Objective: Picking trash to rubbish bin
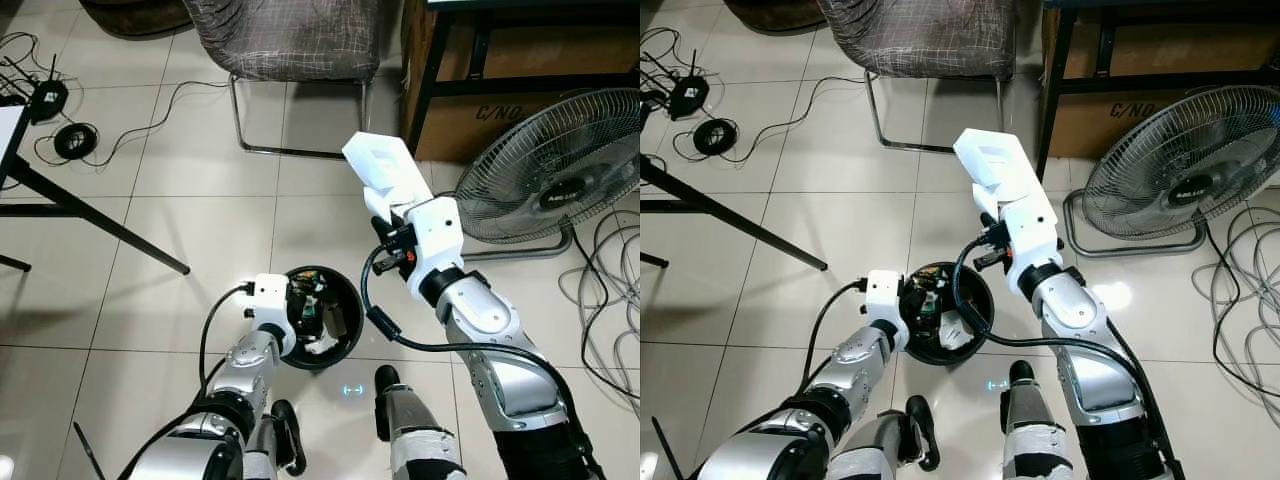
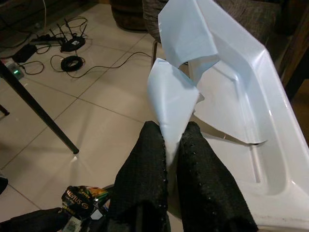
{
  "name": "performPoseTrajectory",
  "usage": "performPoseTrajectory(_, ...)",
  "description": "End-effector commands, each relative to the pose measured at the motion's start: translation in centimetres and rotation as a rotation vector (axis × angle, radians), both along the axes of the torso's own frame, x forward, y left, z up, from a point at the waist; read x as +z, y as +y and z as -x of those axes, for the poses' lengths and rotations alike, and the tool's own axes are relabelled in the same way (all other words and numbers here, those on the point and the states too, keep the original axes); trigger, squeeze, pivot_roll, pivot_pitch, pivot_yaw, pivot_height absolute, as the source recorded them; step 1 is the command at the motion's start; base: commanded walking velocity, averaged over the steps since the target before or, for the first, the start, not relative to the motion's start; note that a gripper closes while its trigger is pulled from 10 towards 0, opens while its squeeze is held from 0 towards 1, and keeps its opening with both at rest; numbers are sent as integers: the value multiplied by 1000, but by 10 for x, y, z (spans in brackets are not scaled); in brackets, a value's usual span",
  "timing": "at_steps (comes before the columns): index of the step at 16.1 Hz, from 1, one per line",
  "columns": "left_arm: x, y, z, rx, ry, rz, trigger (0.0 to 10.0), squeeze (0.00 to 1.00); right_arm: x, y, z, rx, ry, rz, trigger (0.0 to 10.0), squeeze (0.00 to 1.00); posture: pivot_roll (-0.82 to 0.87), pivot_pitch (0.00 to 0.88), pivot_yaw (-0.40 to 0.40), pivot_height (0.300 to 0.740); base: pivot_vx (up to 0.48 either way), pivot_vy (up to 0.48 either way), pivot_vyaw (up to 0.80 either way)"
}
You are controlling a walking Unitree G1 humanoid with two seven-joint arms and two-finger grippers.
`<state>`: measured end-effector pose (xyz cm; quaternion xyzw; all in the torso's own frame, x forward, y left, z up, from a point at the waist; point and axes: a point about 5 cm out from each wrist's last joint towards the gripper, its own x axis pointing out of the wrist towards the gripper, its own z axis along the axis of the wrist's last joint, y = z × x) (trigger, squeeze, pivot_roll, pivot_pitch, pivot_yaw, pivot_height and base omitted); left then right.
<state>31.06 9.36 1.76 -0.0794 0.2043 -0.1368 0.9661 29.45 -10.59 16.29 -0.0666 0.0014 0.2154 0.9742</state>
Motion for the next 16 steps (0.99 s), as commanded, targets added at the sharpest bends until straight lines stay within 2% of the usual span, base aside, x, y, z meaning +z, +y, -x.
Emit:
performPoseTrajectory(1,-11,2,9,4,46,-1,10000,0,-3,4,2,23,8,-6,10000,0,-229,315,111,740,0,0,0)
performPoseTrajectory(11,-9,8,6,35,32,-19,10000,0,-2,6,5,26,6,-11,10000,0,-248,332,112,740,0,0,0)
performPoseTrajectory(15,-6,7,4,52,21,13,10000,0,-2,3,7,20,11,-8,10000,0,-257,351,111,740,0,0,0)
performPoseTrajectory(16,-4,6,3,54,16,27,10000,1000,-2,4,7,20,12,-8,10000,0,-257,356,111,740,0,0,0)
